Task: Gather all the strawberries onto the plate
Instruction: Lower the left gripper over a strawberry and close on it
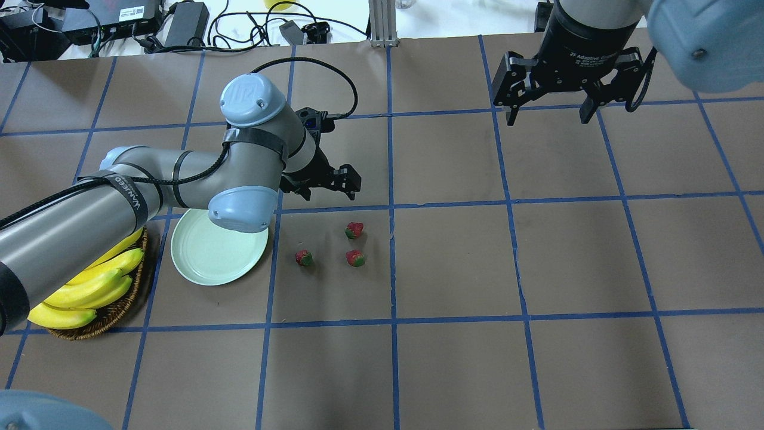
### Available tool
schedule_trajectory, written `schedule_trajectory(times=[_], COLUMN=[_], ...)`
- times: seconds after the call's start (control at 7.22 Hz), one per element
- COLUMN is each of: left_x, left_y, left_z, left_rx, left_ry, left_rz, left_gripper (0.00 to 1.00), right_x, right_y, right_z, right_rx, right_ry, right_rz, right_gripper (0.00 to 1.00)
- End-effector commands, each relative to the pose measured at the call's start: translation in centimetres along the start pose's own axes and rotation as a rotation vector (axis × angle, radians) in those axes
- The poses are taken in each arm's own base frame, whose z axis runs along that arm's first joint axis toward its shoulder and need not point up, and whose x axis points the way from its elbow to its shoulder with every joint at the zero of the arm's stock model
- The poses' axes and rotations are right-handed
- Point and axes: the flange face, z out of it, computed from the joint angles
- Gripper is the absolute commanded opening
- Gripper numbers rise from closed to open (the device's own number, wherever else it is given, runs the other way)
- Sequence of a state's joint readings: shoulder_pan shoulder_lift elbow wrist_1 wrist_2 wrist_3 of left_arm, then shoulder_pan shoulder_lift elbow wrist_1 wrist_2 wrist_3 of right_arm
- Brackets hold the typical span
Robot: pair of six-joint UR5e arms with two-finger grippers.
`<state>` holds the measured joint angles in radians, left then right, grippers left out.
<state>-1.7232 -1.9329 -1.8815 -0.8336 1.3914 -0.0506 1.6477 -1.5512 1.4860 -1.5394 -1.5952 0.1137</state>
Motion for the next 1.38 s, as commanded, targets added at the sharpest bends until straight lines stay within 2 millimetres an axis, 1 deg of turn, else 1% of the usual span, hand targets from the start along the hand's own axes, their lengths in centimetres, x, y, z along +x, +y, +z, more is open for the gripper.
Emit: schedule_trajectory(times=[0.0, 0.14, 0.28, 0.42, 0.55, 0.69, 0.83, 0.97, 1.11, 1.25], left_x=[0.0, -0.2, 0.0, 0.6, 1.3, 1.2, 1.1, 1.1, 1.1, 1.1], left_y=[0.6, 1.1, 1.2, 1.8, 2.2, 2.5, 2.5, 2.5, 2.5, 2.4], left_z=[2.3, 3.5, 3.9, 4.4, 4.6, 5.0, 5.2, 5.2, 5.2, 5.1], left_rx=[-0.047, -0.073, -0.081, -0.095, -0.102, -0.111, -0.114, -0.114, -0.114, -0.111], left_ry=[0.028, 0.029, 0.048, 0.063, 0.06, 0.056, 0.056, 0.055, 0.054, 0.053], left_rz=[-0.006, -0.013, -0.014, -0.009, 0.002, 0.0, -0.002, -0.005, -0.005, 0.006], left_gripper=[0.97, 0.97, 0.97, 0.96, 0.91, 0.89, 0.79, 0.74, 0.56, 0.22], right_x=[-0.2, -0.4, -0.4, -0.4, -0.4, -0.4, -0.2, -0.2, -0.2, -0.2], right_y=[-0.3, -0.6, -0.9, -0.9, -0.9, -0.9, -1.1, -1.1, -1.5, -1.5], right_z=[-0.3, 0.0, -0.2, -0.2, -0.2, -0.2, -0.4, -0.4, -0.8, -0.8], right_rx=[0.027, 0.031, 0.052, 0.052, 0.056, 0.058, 0.072, 0.074, 0.109, 0.11], right_ry=[-0.018, -0.043, -0.051, -0.049, -0.048, -0.045, -0.036, -0.036, -0.036, -0.036], right_rz=[-0.009, -0.011, -0.021, -0.04, -0.046, -0.049, -0.044, -0.038, -0.033, -0.031], right_gripper=[1.0, 1.0, 1.0, 1.0, 1.0, 1.0, 1.0, 1.0, 1.0, 1.0])
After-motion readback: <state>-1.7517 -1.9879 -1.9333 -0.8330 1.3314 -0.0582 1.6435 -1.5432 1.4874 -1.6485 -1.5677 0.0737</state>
